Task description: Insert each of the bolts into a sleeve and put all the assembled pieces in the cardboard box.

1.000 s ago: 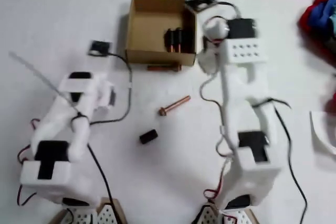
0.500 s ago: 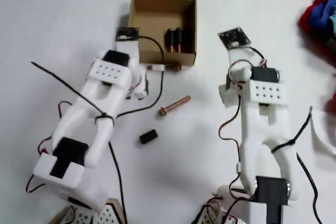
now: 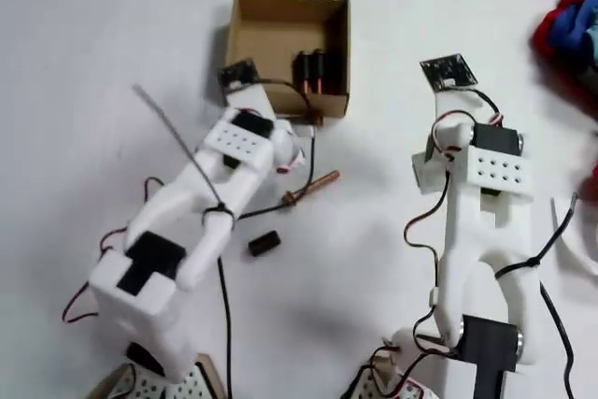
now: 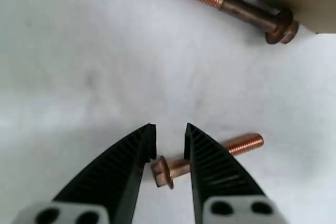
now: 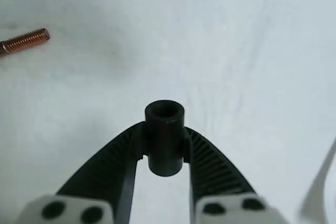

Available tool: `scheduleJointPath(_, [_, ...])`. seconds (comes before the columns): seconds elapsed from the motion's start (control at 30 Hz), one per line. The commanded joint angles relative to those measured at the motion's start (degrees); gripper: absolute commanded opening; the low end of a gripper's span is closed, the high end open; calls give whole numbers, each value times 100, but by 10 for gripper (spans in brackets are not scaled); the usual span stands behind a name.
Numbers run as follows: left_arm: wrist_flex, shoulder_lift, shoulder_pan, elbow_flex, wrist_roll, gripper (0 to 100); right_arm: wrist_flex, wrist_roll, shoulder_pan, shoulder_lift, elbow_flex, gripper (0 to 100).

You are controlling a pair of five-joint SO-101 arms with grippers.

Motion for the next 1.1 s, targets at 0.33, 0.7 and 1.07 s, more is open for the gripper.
scheduleJointPath(0.33, [387,70,738,-66,-615,116,-198,-18,66,-277,-44,20])
scheduleJointPath(0.7, [404,79,712,-57,-2092,116,-198,-18,66,-277,-44,20])
scheduleJointPath(1.07, [404,888,721,57,-3402,116,-198,-18,66,-277,-44,20])
